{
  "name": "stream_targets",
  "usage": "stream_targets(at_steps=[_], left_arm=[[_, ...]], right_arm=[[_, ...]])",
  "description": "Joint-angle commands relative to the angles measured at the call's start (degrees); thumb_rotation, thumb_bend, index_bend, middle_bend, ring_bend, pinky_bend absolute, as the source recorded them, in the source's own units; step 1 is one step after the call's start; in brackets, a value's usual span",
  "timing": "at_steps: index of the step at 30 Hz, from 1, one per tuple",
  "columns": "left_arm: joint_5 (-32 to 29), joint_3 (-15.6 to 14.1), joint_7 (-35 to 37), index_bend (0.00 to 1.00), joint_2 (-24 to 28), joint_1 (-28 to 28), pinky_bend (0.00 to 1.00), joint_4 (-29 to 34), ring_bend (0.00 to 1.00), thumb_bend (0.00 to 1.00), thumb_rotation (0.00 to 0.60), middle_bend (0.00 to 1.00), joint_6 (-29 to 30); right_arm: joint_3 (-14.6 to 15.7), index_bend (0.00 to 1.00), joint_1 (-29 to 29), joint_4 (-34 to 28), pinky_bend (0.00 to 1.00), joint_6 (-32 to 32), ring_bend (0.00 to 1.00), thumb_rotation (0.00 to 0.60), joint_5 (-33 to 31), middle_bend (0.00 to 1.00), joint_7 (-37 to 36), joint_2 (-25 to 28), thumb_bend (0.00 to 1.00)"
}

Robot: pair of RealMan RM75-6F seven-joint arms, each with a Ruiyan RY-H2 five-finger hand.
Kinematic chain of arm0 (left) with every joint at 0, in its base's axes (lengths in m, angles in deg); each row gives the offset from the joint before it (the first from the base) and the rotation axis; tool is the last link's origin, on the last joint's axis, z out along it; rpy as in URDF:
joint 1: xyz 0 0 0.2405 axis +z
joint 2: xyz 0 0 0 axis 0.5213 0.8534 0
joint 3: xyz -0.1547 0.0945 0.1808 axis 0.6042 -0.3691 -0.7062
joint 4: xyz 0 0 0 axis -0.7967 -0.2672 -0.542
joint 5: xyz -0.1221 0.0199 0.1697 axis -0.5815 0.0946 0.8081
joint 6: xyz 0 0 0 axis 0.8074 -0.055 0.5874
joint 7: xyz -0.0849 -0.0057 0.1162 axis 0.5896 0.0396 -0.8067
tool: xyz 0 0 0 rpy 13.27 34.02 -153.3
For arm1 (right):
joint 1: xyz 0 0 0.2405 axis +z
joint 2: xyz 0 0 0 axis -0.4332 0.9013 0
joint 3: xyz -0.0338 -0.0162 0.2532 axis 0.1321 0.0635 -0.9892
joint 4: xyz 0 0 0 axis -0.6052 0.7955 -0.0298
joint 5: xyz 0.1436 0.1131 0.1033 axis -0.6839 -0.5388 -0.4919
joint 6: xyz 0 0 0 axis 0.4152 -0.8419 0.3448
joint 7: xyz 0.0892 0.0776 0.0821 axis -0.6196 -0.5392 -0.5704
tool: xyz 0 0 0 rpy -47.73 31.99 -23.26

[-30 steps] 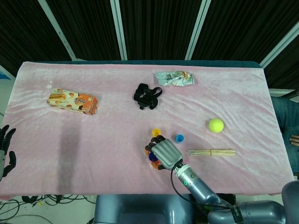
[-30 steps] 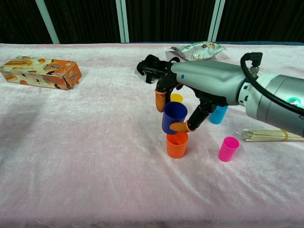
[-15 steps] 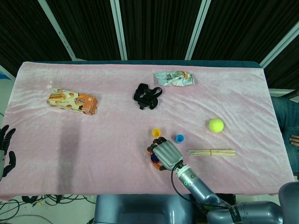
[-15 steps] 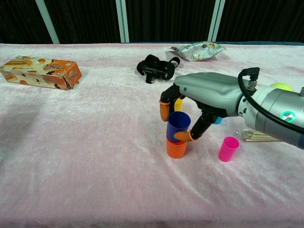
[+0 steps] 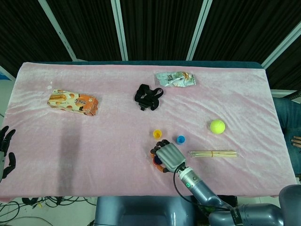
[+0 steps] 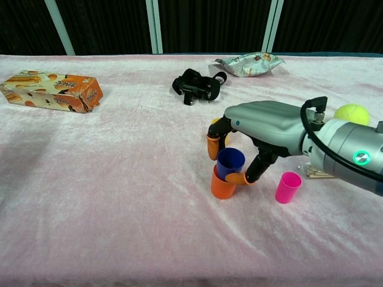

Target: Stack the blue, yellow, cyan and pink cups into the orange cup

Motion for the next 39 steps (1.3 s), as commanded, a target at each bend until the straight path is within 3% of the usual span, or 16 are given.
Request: stream_targets(at_steps=[1,8,12,20,29,39], left_arm=[[0.00,0.00,0.02,0.08,0.02,0.03,0.03,0.01,0.00,0.69,0.600,0.02,0.03],[0.05,-0.03,0.06,0.08,0.02,0.02,0.03,0.01,0.00,0.69,0.600,0.02,-0.02],[0.01,0.02,0.16,0.08,0.06,0.04,0.03,0.03,0.00,0.69,0.600,0.02,0.03],[-0.13,0.07,0.17,0.08,0.10,0.05,0.03,0.02,0.00,0.69,0.600,0.02,0.00],[-0.94,0.34,0.42,0.08,0.22,0.04,0.03,-0.16,0.00,0.69,0.600,0.02,-0.27],[-1.26,0.45,0.68,0.08,0.33,0.00,0.03,-0.20,0.00,0.69,0.600,0.02,-0.44]], right_arm=[[-0.04,0.24,0.21,-0.30,0.20,0.76,0.18,0.600,-1.00,0.22,0.73,0.17,0.19],[-2.76,0.22,1.02,-1.56,0.20,0.86,0.18,0.600,-2.60,0.19,0.61,1.27,0.18],[-5.90,0.22,1.94,-1.24,0.20,1.12,0.18,0.600,-4.04,0.21,-1.04,2.33,0.18],[-11.81,0.23,6.37,9.95,0.20,6.43,0.20,0.600,-12.65,0.23,-4.01,-0.57,0.18],[-11.95,0.25,9.62,20.36,0.20,10.53,0.19,0.600,-16.28,0.26,-5.45,-5.58,0.18],[-10.99,0.34,10.33,25.11,0.20,11.80,0.19,0.600,-16.18,0.35,-7.34,-8.44,0.18]])
